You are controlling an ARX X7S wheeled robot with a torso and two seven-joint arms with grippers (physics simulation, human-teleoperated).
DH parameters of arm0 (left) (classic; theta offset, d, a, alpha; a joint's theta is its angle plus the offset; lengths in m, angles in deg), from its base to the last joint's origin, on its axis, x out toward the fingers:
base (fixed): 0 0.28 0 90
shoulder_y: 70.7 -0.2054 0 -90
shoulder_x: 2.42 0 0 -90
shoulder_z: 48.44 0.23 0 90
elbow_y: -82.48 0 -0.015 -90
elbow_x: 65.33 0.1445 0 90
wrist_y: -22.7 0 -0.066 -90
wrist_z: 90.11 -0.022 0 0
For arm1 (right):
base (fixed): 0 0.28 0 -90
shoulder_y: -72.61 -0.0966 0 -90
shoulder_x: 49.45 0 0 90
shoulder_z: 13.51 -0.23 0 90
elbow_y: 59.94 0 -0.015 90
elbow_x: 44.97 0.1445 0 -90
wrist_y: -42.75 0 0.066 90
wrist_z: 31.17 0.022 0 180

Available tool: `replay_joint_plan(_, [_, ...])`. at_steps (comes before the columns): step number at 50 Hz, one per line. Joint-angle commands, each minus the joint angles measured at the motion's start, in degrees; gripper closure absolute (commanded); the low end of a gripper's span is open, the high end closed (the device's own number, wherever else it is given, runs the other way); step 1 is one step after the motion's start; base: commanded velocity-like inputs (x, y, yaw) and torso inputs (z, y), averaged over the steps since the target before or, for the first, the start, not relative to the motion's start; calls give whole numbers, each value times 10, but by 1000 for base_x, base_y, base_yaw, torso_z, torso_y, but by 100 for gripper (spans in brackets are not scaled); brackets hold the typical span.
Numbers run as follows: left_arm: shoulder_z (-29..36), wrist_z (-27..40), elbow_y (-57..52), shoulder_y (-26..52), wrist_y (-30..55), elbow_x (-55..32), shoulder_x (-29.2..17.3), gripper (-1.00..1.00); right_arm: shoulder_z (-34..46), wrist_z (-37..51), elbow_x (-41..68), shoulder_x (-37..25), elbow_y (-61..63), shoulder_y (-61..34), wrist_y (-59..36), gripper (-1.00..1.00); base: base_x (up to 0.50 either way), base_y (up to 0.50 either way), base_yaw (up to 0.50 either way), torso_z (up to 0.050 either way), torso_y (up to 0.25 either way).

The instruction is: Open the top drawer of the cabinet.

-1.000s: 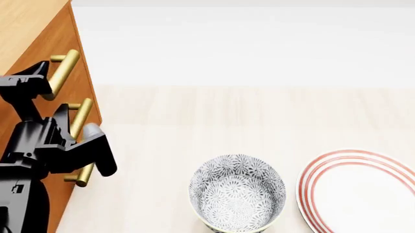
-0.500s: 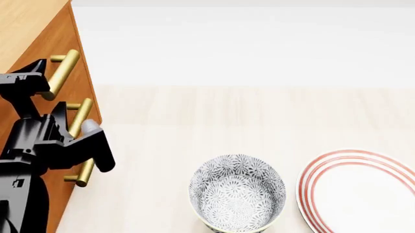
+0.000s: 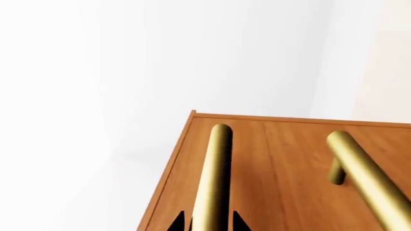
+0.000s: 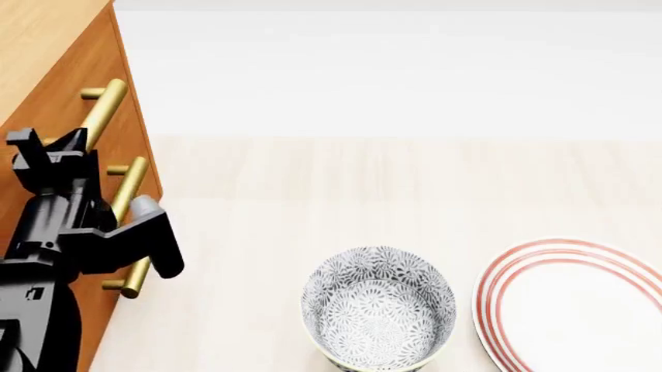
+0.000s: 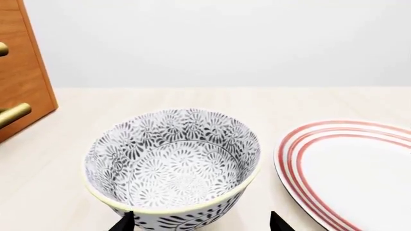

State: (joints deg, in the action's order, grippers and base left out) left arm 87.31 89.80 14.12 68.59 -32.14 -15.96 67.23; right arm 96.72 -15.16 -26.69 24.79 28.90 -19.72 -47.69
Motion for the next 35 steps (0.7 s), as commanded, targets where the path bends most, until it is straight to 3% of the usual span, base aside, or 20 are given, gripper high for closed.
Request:
replay_joint_plan(1, [-13,-7,13,7,-7,-1,12,100,-12,-7,-4,8,2,-2,-1,-100,0,0,-3,0,0])
replay_joint_plan(35, [49,-39,-18,42,-31,27,76,100,-3,-11,2,3,-4,-2,9,-100,5,0,-3,0,0])
